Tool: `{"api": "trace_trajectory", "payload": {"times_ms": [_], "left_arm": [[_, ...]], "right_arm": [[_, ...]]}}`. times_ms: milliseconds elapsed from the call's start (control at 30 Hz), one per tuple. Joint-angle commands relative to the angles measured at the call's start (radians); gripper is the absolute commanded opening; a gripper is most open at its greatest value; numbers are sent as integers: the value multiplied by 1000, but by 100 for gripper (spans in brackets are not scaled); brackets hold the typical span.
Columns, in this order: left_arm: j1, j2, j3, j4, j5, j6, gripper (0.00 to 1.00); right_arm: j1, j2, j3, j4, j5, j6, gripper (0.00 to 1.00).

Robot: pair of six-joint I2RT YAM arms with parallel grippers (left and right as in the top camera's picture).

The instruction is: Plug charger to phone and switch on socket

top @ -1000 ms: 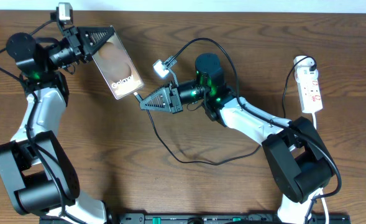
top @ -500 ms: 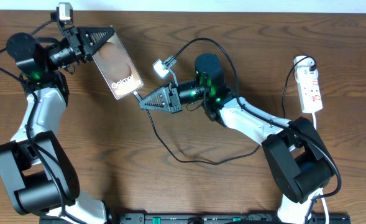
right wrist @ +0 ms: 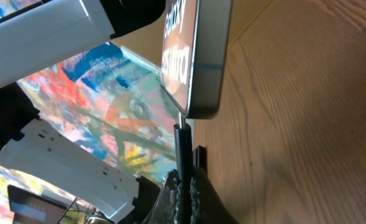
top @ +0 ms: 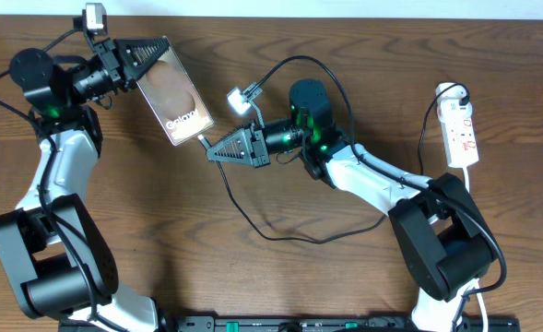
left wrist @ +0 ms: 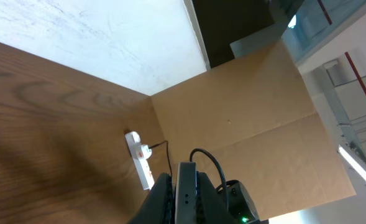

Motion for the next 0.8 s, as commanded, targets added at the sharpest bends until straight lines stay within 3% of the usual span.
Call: {"api": "trace_trajectory", "payload": {"times_ms": [0,767], "left_arm": [[-2,-24,23,8,-13,10,7],[-18,-24,23,-63,-46,45,7]], "right_arm": [[9,6,7,16,5,-1,1],[9,6,7,18,30,-31,1]]}}
